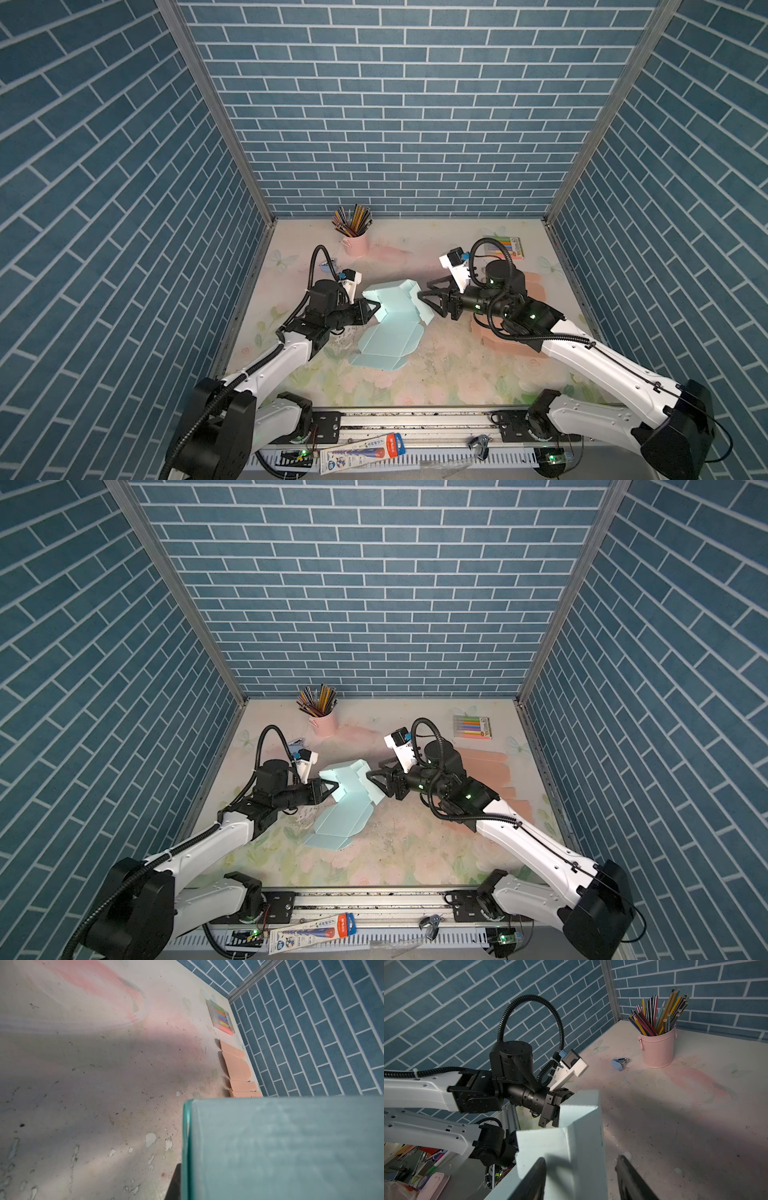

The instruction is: Fold the paper box

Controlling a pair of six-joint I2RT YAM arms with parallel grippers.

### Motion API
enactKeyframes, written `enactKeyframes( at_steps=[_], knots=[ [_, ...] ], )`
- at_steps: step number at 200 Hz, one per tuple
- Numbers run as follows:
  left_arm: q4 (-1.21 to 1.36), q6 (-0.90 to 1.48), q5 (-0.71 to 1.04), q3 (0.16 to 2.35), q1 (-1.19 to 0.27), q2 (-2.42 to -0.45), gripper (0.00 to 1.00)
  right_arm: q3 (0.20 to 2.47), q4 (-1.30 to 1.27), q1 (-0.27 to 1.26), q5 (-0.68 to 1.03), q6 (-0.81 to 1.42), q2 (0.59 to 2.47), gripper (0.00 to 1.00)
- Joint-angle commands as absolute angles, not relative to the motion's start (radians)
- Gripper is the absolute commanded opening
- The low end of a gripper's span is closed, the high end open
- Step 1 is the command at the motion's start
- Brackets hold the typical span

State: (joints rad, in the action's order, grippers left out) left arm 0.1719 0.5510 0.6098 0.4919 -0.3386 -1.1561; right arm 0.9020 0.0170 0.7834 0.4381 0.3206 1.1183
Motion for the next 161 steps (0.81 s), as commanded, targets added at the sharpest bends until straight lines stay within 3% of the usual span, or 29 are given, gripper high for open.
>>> enactKeyframes(
  at_steps=[1,161],
  knots=[
    [0.205,0.555,0.598,0.477,-0.34,-1.161,0.12,0.949,0.103,0.809,0.346,0.259,1.149,0.54],
    [0.219,0.571,0.55,0.483,-0.361,-1.2,0.12,1.088,0.266,0.949,0.045,0.225,1.302,0.37]
  ],
)
